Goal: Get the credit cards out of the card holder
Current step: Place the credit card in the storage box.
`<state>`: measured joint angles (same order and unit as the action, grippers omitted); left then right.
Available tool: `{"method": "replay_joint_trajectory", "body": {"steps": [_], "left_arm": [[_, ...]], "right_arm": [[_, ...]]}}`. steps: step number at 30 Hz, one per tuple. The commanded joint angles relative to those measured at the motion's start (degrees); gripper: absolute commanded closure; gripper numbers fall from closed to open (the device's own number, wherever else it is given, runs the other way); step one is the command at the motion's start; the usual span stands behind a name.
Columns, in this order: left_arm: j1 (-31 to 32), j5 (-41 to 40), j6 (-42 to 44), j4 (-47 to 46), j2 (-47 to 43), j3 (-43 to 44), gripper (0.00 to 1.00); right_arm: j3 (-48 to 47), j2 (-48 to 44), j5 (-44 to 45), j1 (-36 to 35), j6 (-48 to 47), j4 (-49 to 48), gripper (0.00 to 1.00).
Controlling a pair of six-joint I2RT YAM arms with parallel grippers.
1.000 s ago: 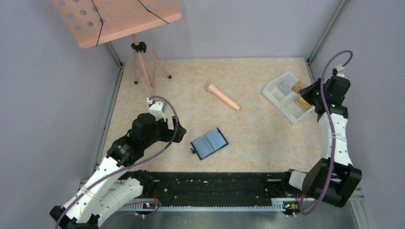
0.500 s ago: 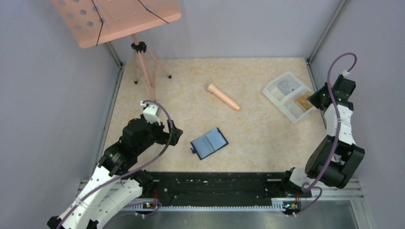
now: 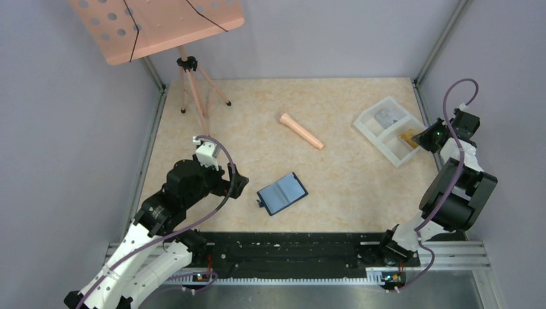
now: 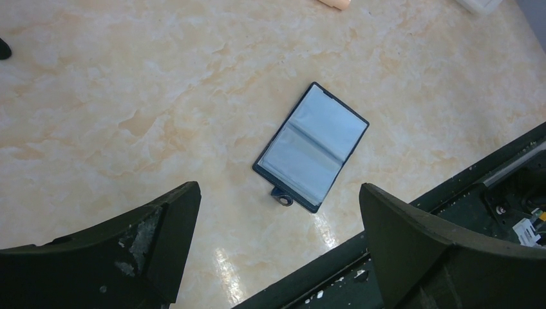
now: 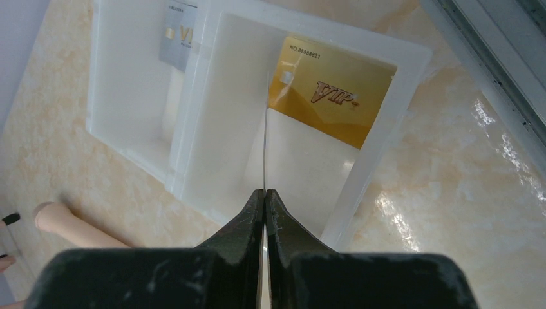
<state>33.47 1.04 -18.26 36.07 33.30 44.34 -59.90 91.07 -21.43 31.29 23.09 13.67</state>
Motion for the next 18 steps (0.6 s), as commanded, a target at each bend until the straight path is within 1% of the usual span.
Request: {"method": "replay_joint_trajectory", "body": {"steps": [1,6,18], "left_arm": [[0.02,1.71,0.65,-3.19,0.34,-0.61,0.01],[-0.06,2.29,0.68,-3.38,0.45,-0.74,0.01],[-0.08,3.27,0.67,-3.53,0.12,-0.90,0.01]], "right_arm": [[-0.63,1.78,-4.93,2.19,-1.41,-4.15,1.00],[-1.11,3.26,-7.69,3.31,-0.87,-4.99,1.00],[-3.36,6.35,-9.89,4.75,0.54,-5.71,1.00]]}}
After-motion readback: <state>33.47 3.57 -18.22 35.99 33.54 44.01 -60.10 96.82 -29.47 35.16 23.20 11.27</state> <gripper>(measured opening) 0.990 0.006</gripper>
